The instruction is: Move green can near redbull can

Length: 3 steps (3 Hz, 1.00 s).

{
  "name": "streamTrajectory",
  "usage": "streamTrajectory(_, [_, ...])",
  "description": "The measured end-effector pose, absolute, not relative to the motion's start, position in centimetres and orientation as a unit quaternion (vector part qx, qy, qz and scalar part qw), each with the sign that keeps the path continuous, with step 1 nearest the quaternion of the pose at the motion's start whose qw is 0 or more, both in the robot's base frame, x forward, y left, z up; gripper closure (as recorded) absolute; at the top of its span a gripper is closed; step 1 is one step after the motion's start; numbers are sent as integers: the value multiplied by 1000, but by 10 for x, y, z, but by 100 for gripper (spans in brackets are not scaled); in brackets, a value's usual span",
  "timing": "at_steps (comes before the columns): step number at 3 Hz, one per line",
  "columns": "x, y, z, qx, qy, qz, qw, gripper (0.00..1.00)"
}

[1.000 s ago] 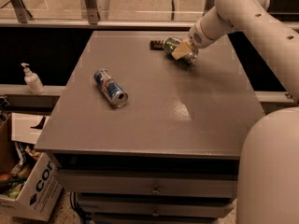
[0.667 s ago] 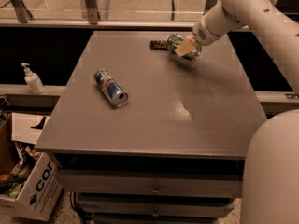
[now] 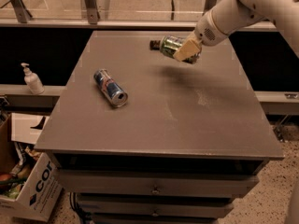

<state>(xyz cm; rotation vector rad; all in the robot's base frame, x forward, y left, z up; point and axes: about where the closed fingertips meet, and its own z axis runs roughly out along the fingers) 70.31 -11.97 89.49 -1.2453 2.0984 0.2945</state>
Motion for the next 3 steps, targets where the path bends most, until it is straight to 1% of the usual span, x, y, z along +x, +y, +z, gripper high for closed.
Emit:
streamTrajectory(1, [654, -91, 885, -529, 778, 135, 311, 100])
streamTrajectory(3, [639, -79, 876, -544, 769, 139, 305, 100])
